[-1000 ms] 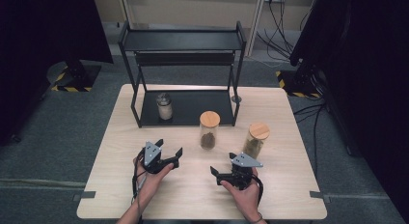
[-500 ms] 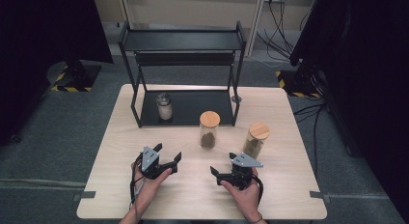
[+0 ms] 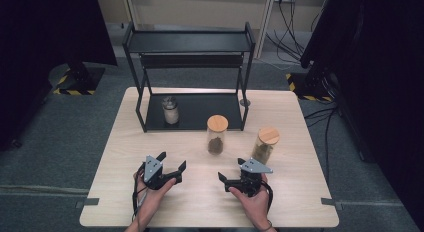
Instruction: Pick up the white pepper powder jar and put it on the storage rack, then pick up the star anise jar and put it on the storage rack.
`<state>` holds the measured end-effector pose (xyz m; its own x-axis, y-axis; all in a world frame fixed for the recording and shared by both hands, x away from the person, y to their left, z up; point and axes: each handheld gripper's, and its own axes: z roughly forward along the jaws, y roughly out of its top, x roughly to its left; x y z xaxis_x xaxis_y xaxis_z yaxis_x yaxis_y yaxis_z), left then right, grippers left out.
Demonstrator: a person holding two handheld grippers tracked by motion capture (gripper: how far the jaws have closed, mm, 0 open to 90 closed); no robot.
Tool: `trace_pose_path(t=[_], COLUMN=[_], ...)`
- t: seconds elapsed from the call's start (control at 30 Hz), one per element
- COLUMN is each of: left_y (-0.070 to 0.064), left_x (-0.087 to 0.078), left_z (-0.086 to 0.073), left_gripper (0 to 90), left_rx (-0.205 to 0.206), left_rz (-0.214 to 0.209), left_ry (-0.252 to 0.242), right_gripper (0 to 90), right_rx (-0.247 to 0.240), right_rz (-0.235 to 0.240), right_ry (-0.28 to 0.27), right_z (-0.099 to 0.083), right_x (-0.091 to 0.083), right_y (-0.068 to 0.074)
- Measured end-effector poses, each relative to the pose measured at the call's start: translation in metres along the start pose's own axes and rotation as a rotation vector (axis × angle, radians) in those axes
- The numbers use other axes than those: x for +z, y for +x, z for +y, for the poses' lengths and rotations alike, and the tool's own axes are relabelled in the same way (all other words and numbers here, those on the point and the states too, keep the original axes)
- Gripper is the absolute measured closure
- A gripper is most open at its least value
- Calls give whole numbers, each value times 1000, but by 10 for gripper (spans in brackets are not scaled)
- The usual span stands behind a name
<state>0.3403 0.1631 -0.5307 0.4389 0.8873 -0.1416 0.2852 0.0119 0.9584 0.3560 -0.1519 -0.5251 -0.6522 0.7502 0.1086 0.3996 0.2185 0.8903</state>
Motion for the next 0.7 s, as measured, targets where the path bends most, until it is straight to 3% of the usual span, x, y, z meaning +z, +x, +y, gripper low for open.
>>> trace_pose_path(t=[0.4,0.7], left_y=[-2,-2], left_x=[1,1], left_z=[-1,-1], left_gripper=[133,132], left_rx=[13,8], left_rz=[2,1], left_ry=[1,2], right_gripper=[45,34], right_rx=[13,18], right_rz=[1,-15], right_ry=[0,-62], right_z=[0,9], right_x=[0,-1], right_y=[-1,-4])
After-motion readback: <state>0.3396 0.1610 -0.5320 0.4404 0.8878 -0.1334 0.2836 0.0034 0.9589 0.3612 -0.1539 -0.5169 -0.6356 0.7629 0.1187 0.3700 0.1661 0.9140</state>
